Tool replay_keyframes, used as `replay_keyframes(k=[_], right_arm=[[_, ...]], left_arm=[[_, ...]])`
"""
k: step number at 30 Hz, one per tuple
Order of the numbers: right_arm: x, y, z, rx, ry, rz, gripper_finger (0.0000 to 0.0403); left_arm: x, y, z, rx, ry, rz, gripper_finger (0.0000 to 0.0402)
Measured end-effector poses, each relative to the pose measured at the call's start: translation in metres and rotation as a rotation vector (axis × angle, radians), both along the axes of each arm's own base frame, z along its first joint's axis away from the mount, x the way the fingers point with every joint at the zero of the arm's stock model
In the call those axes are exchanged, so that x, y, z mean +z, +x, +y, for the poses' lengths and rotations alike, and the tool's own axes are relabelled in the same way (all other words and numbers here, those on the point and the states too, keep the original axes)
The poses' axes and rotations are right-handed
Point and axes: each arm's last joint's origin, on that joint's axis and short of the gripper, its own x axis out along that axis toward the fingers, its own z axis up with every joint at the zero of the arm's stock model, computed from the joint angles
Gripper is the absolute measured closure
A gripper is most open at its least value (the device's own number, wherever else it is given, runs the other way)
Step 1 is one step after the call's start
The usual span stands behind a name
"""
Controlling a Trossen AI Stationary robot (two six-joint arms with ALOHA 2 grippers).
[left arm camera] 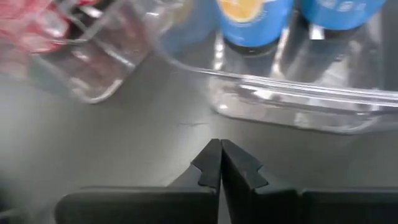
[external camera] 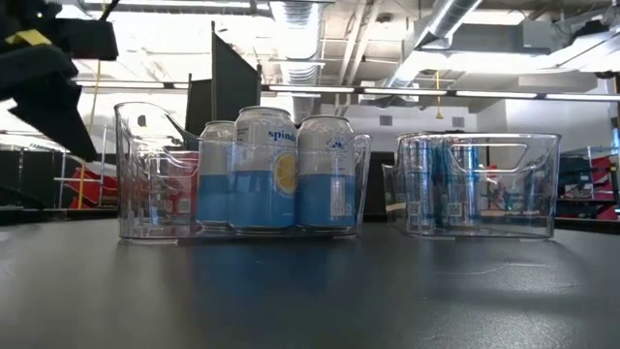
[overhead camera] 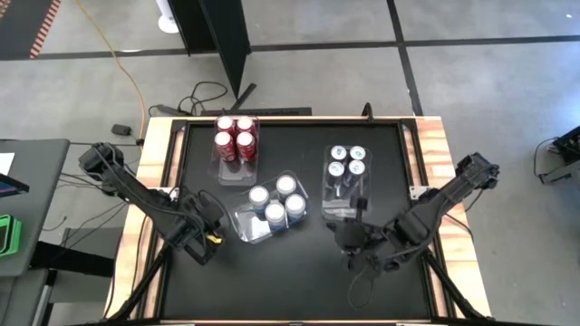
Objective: Sort soda cans
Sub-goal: Adjust the transparent bins and align them together
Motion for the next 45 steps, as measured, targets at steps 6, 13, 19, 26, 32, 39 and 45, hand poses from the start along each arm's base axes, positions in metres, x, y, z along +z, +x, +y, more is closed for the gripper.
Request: replay_keyframes(k=[6, 13, 19, 26, 32, 39, 45], right_arm=[[0.0, -0.002, 0.004, -0.005, 0.005, -0.023, 0.0399], [0.001, -0.002, 0.003, -0.013, -0.003, -0.032, 0.04], [0.001, -0.001, 0.004, -0.013, -0.002, -0.033, 0.04], [0.001, -0.001, 0.003, -0.013, -0.002, -0.033, 0.04], [0.001, -0.001, 0.004, -0.013, -0.001, -0.034, 0.04], [0.001, -0.001, 0.004, -0.013, -0.001, -0.035, 0.04], [0.001, -0.001, 0.004, -0.013, -0.001, -0.034, 0.04]], left_arm=[[-0.01, 0.005, -0.004, -0.057, -0.015, -0.078, 0.04], [-0.016, 0.013, -0.005, -0.119, -0.016, -0.138, 0.0401], [-0.016, 0.02, -0.005, -0.162, -0.02, -0.16, 0.0401], [-0.013, 0.028, -0.004, -0.196, -0.022, -0.191, 0.0401], [-0.01, 0.035, 0.001, -0.173, -0.002, -0.235, 0.0401], [-0.007, 0.042, 0.002, -0.197, -0.017, -0.262, 0.0401], [-0.006, 0.044, 0.0, -0.232, -0.035, -0.272, 0.0401]])
